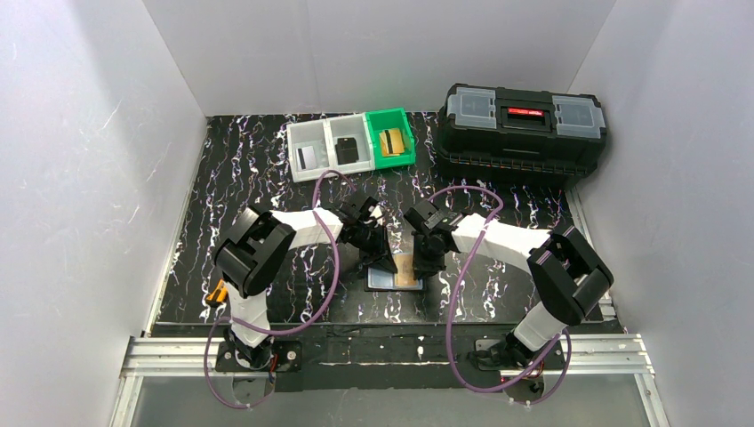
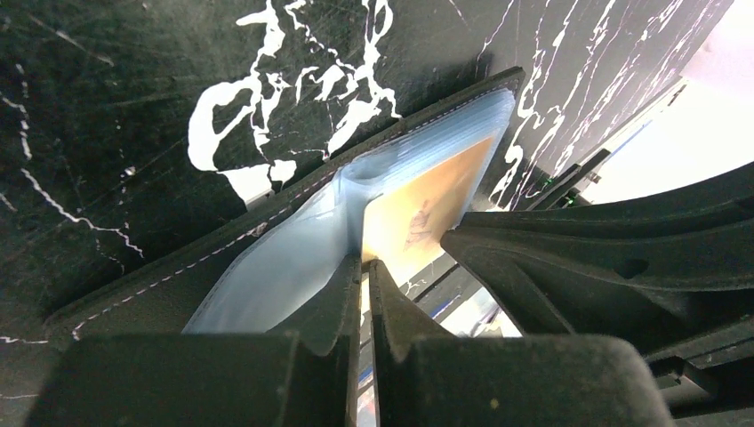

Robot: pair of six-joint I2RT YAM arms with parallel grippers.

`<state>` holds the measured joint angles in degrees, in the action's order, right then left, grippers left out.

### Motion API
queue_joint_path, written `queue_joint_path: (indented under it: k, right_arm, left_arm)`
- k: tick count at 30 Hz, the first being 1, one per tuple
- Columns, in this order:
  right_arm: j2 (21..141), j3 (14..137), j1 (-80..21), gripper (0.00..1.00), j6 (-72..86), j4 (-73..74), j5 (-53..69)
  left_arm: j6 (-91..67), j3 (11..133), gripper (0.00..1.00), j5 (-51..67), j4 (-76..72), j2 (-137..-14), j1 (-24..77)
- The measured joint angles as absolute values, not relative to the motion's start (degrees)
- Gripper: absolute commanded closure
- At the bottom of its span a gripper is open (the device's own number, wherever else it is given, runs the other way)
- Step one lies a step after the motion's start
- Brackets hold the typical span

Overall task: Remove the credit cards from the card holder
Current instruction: Remove the credit card from the card holder.

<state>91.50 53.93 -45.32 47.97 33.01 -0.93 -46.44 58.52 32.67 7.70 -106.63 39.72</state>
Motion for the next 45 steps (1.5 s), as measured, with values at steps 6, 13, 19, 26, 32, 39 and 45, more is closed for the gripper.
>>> queue_joint_path:
  k: [6, 13, 19, 26, 32, 39, 45]
  right_arm:
    - [91.55, 54.0, -45.32, 0.88, 48.05, 33.15, -0.95]
    - [91.55, 53.93, -45.06, 0.89, 48.75, 32.84, -0.69]
    - [91.55, 53.8, -45.01, 0.91, 49.34, 32.21, -0.45]
    - [91.55, 53.63, -44.97, 0.92, 49.5, 31.38, -0.21]
    - [91.55, 53.56, -44.88, 0.92, 49.58, 31.33, -0.03]
    - [91.55, 53.45, -44.62, 0.93, 49.58, 31.16, 0.47]
    - [91.59, 53.45, -44.58, 0.93, 49.65, 31.09, 0.86]
  left_arm:
    - [-45.89, 58.5, 1.0, 33.01, 8.12, -106.45, 39.4]
    - [-44.97, 57.69, 1.0, 33.52, 8.43, -105.84, 38.33]
    - [-44.21, 57.23, 1.0, 33.56, 9.26, -105.1, 37.93]
    - [-43.48, 56.18, 1.0, 33.69, 9.45, -104.25, 37.28]
    - [-43.07, 54.74, 1.0, 33.3, 9.69, -103.61, 35.75]
    - [-44.4, 52.9, 0.88, 34.63, 6.15, -103.37, 35.59]
    - [-47.75, 49.89, 0.85, 37.04, -0.19, -103.28, 35.48]
